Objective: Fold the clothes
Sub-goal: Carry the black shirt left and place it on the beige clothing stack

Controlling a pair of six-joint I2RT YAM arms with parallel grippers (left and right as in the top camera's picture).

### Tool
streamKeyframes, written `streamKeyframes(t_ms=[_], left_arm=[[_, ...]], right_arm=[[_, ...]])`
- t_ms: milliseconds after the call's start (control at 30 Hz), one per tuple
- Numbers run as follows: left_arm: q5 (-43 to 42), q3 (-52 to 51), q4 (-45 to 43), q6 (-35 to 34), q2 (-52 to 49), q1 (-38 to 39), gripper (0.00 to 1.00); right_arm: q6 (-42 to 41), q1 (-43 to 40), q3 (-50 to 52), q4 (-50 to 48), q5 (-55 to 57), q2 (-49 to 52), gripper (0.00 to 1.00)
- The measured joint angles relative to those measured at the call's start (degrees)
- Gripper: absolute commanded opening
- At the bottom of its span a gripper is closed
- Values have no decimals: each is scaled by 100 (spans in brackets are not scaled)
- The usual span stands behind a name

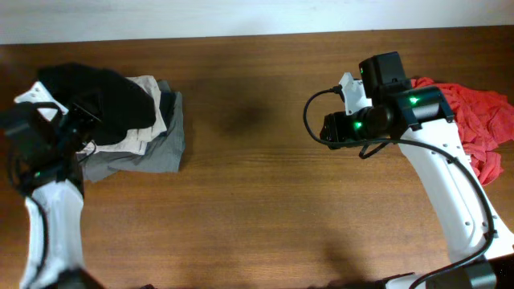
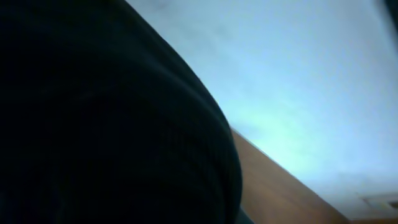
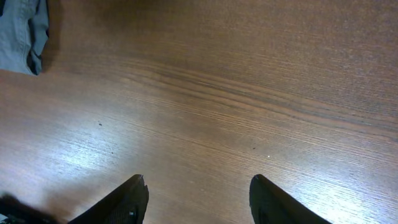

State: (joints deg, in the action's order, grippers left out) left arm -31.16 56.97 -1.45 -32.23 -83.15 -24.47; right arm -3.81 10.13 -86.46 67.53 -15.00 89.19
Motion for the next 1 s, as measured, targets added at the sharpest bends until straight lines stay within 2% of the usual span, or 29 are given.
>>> streamKeyframes(t_ms=[100,267,367,400,500,533,600,733,833,1000], left_arm=[[116,0,-328,37,-444,0,0],[437,4,-385,79,-542,0,0],[894,98,586,-199,-531,0,6],[1056,101,955,-328,-533,0,11],[1443,96,1572,-608,-535,-15,77],[1519,96,1613,-682,-535,-15,87],[1558,96,1672,-752,-535,-15,99],[1272,96,1790,-841,-533,-15,99],[962,94,2212,-859,-396,-15,99],[734,90,2505,-745,654,-94,99]], right_arm=[[-2,0,0,72,2,0,58],[-2,0,0,122,2,0,58],[0,0,0,101,0,0,58],[-4,0,0,96,2,0,58],[0,0,0,81,2,0,58],[-2,0,0,79,2,0,58],[-7,0,0,81,2,0,58],[-2,0,0,79,2,0,58],[-4,0,0,79,2,0,58],[0,0,0,81,2,0,58]])
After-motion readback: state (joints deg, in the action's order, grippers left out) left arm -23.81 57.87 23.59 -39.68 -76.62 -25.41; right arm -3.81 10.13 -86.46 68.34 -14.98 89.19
